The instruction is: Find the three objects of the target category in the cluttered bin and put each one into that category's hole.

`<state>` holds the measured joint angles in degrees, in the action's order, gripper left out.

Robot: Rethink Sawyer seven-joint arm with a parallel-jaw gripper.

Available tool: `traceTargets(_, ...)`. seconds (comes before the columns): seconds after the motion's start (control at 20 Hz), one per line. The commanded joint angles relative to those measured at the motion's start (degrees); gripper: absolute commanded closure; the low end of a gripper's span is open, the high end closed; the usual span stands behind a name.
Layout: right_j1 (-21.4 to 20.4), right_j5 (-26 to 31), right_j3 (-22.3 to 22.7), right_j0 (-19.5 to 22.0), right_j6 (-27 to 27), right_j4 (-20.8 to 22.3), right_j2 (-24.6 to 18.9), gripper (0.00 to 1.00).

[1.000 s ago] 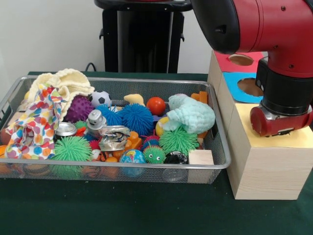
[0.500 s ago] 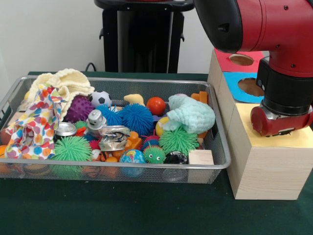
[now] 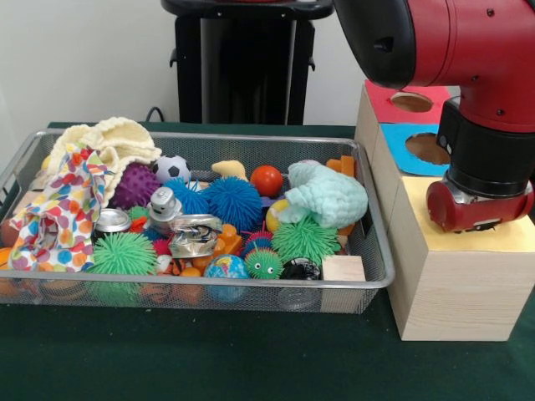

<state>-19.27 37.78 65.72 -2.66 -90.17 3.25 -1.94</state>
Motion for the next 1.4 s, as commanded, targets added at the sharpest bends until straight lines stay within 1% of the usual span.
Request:
traceTargets(0.05, 10.07, -4.97, 0.93, 1.49, -13.58, -0.63, 0.54, 0.00)
traceTargets(0.2, 10.12, -5.46, 0.99, 1.54, -12.95, -0.85, 0.40, 0.00)
traceTargets(0.3, 10.00, -7.57, 1.23, 1.49, -13.25, -0.81, 0.43, 0.00)
traceTargets(0.45, 9.61, -7.59, 1.93, 1.45, -13.31, -1.15, 0.31, 0.00)
traceTargets(0.55, 8.62, -7.56, 2.99, 1.68, -13.23, -1.40, 0.00, 0.00)
traceTargets(0.65, 6.23, -6.04, 4.41, 1.73, -12.79, -1.62, -0.04, 0.00)
traceTargets(0.75, 1.82, -3.05, 6.64, 1.35, -12.28, -1.82, 0.52, 0.00)
traceTargets(0.9, -9.43, 6.41, 12.43, 0.81, -11.38, -4.08, 1.17, 0.00)
traceTargets(1.0, -13.41, 10.12, 13.80, 0.20, -11.71, -5.11, 1.94, 0.00)
traceTargets(1.1, -14.92, 11.66, 14.42, 0.06, -11.55, -5.61, 2.15, 0.00)
traceTargets(1.4, -16.56, 12.17, 15.05, -0.13, -10.37, -5.37, 2.63, 0.00)
